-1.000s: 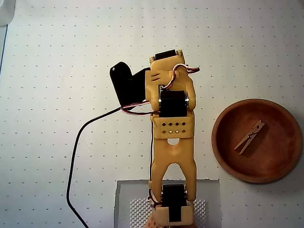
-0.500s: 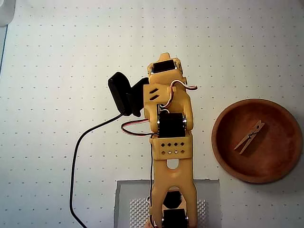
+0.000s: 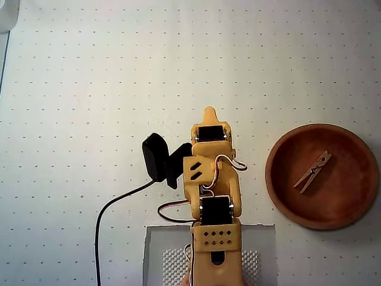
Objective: Grasp a clothespin and put it in the bowl.
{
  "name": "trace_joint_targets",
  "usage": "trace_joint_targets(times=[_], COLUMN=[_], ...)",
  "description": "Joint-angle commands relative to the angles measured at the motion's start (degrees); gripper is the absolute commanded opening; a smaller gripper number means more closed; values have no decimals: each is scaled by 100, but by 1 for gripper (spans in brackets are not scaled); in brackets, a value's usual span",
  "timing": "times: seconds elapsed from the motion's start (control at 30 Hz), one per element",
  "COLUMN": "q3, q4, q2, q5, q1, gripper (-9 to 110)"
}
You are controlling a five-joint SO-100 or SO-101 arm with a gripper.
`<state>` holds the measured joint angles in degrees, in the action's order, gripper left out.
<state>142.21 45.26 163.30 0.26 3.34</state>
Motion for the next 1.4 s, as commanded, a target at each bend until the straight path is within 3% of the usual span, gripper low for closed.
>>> trace_joint_targets(times=[0.0, 0.3, 0.7, 0.97, 1.37], q3=[729, 2654, 3683, 3700, 3683], q4=[-246, -501, -439, -378, 817], q2=[694, 1881, 2883, 3173, 3401], q5=[70, 70, 70, 70, 70], q1=[-79, -79, -114, -396, -343], gripper=[-3, -3, -3, -3, -3])
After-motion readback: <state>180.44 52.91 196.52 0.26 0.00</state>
